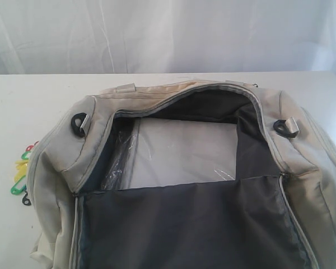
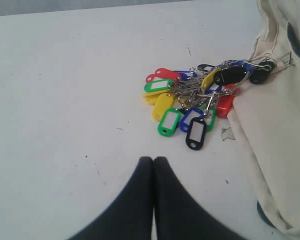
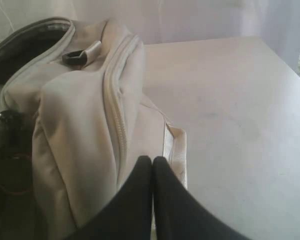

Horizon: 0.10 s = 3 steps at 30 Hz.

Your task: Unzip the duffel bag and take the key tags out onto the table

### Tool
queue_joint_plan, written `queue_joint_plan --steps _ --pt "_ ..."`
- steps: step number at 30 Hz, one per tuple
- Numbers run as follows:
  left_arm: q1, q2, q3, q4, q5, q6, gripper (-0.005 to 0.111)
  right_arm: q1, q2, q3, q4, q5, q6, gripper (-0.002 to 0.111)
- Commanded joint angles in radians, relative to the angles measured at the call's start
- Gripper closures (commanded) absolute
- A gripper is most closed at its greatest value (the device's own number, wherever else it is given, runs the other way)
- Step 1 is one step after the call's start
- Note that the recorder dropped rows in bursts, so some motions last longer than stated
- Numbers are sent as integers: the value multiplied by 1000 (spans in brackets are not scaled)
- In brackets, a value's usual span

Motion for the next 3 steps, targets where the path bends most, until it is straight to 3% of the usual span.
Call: queue_joint_plan --steps 1,3 --pt "-7 -5 4 -4 -6 -9 107 3 -5 5 -4 -13 0 108" --pt "-7 -5 4 -4 -6 -9 107 3 -5 5 -4 -13 0 108"
